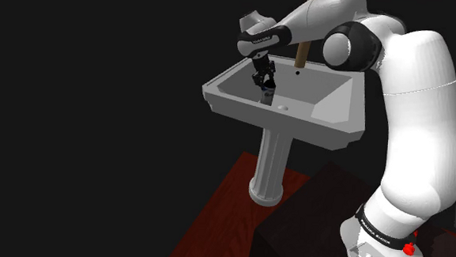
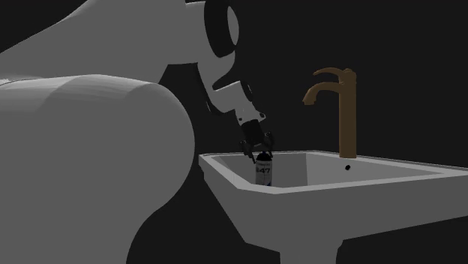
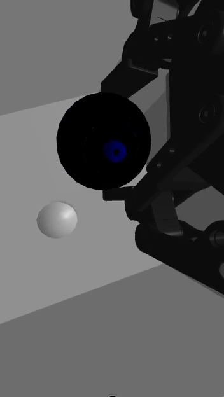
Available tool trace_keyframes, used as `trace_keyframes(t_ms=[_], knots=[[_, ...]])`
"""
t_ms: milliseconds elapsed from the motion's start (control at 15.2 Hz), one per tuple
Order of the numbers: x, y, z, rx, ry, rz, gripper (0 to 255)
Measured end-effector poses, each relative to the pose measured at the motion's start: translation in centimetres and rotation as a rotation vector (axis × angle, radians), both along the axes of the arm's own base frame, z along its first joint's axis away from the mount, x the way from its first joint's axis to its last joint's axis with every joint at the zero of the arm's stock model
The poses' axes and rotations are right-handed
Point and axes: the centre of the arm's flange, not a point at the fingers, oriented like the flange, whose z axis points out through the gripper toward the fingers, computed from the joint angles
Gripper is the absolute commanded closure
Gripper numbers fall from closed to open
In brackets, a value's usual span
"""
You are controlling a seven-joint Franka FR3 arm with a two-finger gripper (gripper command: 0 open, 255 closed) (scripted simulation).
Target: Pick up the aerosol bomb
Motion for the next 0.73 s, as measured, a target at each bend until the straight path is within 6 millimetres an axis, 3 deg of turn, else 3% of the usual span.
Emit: trace_keyframes(t_ms=[726], knots=[[-0.02,-0.09,0.41,0.0,0.001,0.0,255]])
